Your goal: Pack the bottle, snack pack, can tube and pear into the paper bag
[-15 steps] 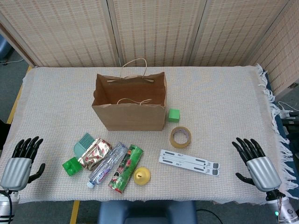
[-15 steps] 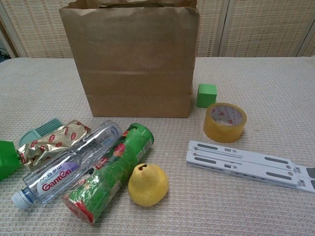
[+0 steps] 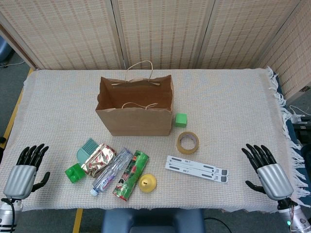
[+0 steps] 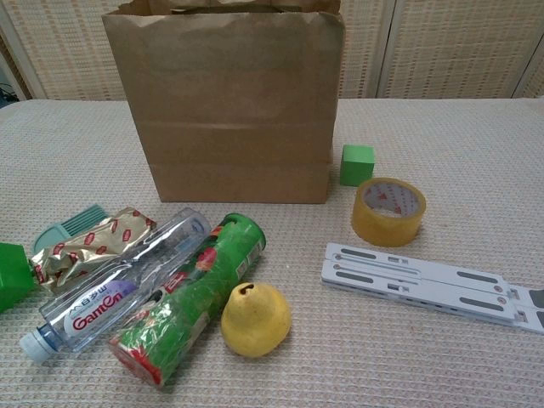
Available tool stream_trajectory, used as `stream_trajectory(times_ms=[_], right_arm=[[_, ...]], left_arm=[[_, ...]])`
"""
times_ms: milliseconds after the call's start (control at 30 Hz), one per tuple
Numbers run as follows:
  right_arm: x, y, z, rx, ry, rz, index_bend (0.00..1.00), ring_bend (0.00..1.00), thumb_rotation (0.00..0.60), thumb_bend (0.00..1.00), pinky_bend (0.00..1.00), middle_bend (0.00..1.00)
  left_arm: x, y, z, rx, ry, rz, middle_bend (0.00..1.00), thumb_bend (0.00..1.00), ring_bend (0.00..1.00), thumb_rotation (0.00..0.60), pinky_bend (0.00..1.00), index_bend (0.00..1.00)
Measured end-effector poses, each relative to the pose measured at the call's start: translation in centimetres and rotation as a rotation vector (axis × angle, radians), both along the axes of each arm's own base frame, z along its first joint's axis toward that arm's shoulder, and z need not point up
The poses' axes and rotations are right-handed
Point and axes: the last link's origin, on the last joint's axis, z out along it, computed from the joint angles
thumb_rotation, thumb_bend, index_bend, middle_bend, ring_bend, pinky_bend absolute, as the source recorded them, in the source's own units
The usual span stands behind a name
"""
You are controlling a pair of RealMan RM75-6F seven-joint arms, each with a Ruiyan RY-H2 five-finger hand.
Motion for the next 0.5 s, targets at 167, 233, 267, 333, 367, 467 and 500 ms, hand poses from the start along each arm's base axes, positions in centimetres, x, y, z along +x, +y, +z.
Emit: stream_trajectory(times_ms=[167, 233, 267, 333, 367, 467, 500], right_arm=[[0.1, 0.1, -0.2, 0.018, -0.013, -0.005, 0.0, 0.0, 0.6, 0.03, 0.02, 0.0], [0.2, 0.1, -0.2, 0.026, -0.014, -0.005, 0.0, 0.0, 0.6, 0.03, 0.02, 0.0], [0.2, 0.1, -0.3, 0.029, -0.014, -0.005, 0.0, 0.0, 0.6, 0.03, 0.02, 0.0], [0.2, 0.1, -0.4, 0.035, -0.015, -0.007, 0.0, 0.0, 0.6, 0.03, 0.02, 0.0], [0.3, 0.1, -0.4, 0.037, -0.016, -0.007, 0.0, 0.0, 0.6, 0.03, 0.02, 0.0], [0.3, 0.1, -0.4, 0.041, -0.017, -0.007, 0.0, 0.0, 0.6, 0.03, 0.02, 0.0], [0.3, 0.1, -0.4, 0.042, -0.018, -0.008, 0.0, 0.0, 0.6, 0.03, 0.02, 0.0]], left_arm=[[1.0, -1.4, -2.0, -0.133, -0.053, 0.045, 0.0, 0.36, 0.0, 0.6, 0.05, 0.0], [1.6, -1.8, -2.9, -0.187, -0.075, 0.058, 0.0, 0.36, 0.0, 0.6, 0.05, 0.0], [2.0, -2.0, -3.6, -0.221, -0.086, 0.061, 0.0, 0.36, 0.0, 0.6, 0.05, 0.0], [2.7, -2.0, -4.6, -0.266, -0.092, 0.052, 0.0, 0.36, 0.0, 0.6, 0.05, 0.0], [3.1, -1.9, -5.2, -0.288, -0.092, 0.04, 0.0, 0.36, 0.0, 0.6, 0.05, 0.0], [3.9, -1.4, -6.7, -0.326, -0.086, 0.011, 0.0, 0.36, 0.0, 0.6, 0.04, 0.0], [4.2, -1.1, -7.1, -0.334, -0.085, 0.002, 0.0, 0.36, 0.0, 0.6, 0.04, 0.0]])
